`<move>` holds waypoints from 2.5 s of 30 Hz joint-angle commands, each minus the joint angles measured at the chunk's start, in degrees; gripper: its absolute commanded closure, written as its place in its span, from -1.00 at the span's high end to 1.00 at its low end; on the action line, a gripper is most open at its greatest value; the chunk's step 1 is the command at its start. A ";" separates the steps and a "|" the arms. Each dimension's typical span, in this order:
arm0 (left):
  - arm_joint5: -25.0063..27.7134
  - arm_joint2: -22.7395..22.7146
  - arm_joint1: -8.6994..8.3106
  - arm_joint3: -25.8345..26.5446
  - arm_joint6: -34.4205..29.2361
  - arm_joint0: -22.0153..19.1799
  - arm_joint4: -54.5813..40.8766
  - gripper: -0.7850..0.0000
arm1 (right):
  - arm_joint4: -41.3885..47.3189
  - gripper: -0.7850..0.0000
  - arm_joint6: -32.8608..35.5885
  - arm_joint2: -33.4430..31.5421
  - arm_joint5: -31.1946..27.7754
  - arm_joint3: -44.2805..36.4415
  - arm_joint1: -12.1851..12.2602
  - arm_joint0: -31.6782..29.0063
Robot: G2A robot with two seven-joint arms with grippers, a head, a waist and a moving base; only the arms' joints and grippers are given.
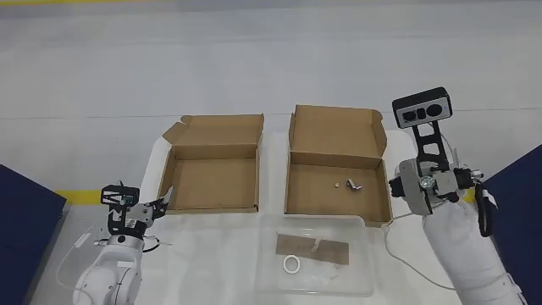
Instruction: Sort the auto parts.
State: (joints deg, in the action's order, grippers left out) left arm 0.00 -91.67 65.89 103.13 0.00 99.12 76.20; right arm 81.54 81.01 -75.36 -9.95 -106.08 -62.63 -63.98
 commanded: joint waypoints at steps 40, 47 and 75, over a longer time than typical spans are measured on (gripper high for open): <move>0.00 0.00 0.00 0.00 0.00 0.00 0.00 1.00 | -6.44 -1.00 0.62 -4.41 5.79 0.29 -0.33 -4.80; 0.00 0.00 0.00 0.00 0.00 0.00 0.00 1.00 | -17.77 -1.00 4.27 -8.67 9.10 0.22 0.92 -11.80; 0.00 0.00 0.00 0.00 0.00 0.00 0.00 1.00 | -55.86 -1.00 7.00 -14.66 22.76 2.67 5.24 -7.57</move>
State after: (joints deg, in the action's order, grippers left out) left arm 0.00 -91.67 65.89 103.13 0.00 99.12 76.20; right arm 25.73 88.05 -90.15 12.95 -103.67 -57.43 -71.66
